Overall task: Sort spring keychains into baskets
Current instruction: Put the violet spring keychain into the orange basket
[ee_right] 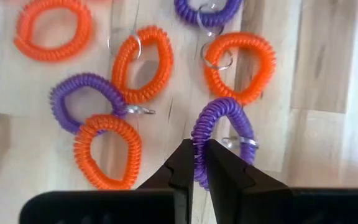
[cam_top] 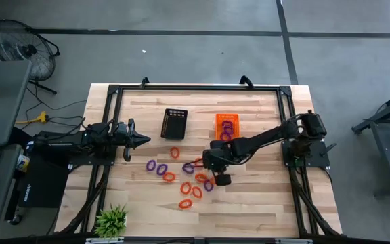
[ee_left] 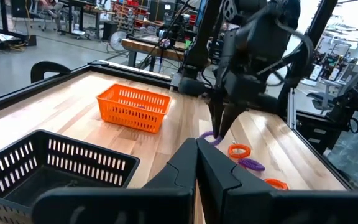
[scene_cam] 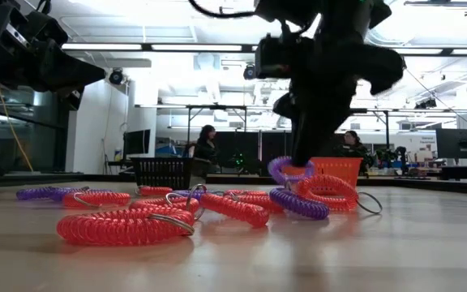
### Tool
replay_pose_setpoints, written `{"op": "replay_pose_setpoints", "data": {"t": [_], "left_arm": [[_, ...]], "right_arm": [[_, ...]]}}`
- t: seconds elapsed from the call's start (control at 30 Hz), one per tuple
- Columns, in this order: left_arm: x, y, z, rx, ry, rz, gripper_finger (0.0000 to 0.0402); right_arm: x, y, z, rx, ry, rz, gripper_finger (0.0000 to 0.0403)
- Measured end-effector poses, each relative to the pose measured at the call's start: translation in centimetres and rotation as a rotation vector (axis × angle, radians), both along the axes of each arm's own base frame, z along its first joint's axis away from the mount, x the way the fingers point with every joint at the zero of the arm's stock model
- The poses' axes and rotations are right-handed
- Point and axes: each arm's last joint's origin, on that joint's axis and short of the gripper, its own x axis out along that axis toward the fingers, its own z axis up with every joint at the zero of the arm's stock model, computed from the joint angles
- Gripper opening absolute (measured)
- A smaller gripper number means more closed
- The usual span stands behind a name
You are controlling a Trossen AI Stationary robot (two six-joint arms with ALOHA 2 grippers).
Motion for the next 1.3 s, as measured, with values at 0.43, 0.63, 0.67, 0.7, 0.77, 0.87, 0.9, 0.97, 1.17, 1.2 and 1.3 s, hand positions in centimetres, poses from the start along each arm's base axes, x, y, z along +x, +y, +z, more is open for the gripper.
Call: {"op": "replay_pose_setpoints", "data": {"t": [0.43, 0.63, 0.67, 0.7, 0.77, 0.87, 0.9, 0.97, 1.17, 1.2, 1.3], "left_arm": [[0.0, 0.0, 0.0, 0.0, 0.0, 0.0, 0.0001], [0.0, 0.0, 0.0, 0.0, 0.0, 0.0, 0.0001], [0.0, 0.0, 0.0, 0.0, 0.0, 0.0, 0.0001], [0.0, 0.0, 0.0, 0.0, 0.0, 0.0, 0.0001], [0.0, 0.0, 0.0, 0.0, 0.0, 0.0, 0.0001], [0.0, 0.0, 0.0, 0.0, 0.0, 0.0, 0.0001], [0.0, 0.0, 0.0, 0.0, 0.0, 0.0, 0.0001], [0.0, 0.0, 0.0, 0.0, 0.0, 0.0, 0.0001], [0.0, 0.0, 0.0, 0.0, 0.0, 0.0, 0.0001], [0.0, 0.0, 0.0, 0.0, 0.0, 0.0, 0.0001], [0.0, 0.0, 0.0, 0.0, 0.0, 0.0, 0.0001]], "right_arm": [[-1.5, -1.8, 3.5, -0.049, -0.048, -0.089, 0.0029], [-2.4, -3.7, 5.4, -0.096, -0.074, -0.159, 0.0028], [-2.6, -4.1, 5.7, -0.1, -0.073, -0.172, 0.0027], [-2.8, -4.6, 6.0, -0.104, -0.074, -0.187, 0.0027], [-3.3, -5.6, 6.5, -0.119, -0.066, -0.224, 0.0027], [-3.9, -7.2, 6.8, -0.142, -0.035, -0.274, 0.003], [-4.1, -7.8, 6.9, -0.145, -0.024, -0.289, 0.003], [-4.6, -8.9, 7.0, -0.149, 0.0, -0.322, 0.003], [-5.7, -11.8, 6.7, -0.159, 0.09, -0.394, 0.0027], [-5.9, -12.2, 6.7, -0.162, 0.101, -0.396, 0.0028], [-6.2, -13.4, 6.7, -0.171, 0.113, -0.412, 0.0031]]}}
